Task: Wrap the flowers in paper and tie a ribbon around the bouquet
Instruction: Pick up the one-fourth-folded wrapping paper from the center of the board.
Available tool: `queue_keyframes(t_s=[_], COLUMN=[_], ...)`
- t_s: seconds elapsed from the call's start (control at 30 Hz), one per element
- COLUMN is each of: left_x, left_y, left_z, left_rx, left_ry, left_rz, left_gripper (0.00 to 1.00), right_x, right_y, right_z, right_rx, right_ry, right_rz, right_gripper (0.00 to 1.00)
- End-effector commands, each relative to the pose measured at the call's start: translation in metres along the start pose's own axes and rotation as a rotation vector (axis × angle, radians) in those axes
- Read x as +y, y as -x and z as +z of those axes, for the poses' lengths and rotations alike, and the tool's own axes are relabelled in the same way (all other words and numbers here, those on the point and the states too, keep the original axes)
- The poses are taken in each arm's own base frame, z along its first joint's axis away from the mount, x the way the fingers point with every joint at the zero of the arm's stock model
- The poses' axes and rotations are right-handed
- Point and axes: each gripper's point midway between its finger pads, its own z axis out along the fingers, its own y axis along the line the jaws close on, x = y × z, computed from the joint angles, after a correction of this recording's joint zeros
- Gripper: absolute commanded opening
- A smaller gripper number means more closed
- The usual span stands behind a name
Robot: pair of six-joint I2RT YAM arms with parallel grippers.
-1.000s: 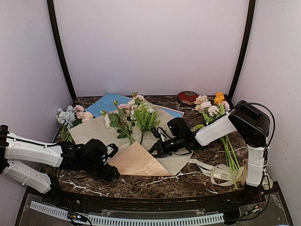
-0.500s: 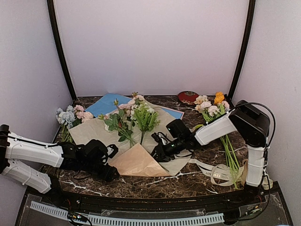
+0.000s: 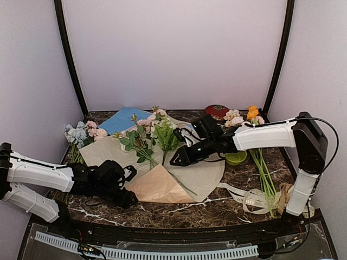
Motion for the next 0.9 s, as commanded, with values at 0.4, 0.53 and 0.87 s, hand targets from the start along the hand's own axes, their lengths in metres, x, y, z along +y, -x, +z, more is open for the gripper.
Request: queue_keyframes(t_s=[0.4,0.53,0.87], left_x=[0.004,-0.003,0.101], left_y=[0.013,0.040,0.007], left_z=[-0.008,-0.028,-0.064], left_rx=[-0.020,-0.087,-0.099], left_ry=[0.012,-0.026,0.170], left_rz=[-0.065,-0.137,-0.807], left_gripper=[0.67,0.70,0.83], right_x=[0.041,0.031,0.019], right_y=[-0.072,-0.078,-0.084], right_z=[0.088,0.095,0.097], right_rx=[0.303,0.319,0.329], right_ry=[0.140,0.109,0.065], right_rz=[-0.155,-0.127,-0.098], right_gripper=[0.18,0.17,0.16])
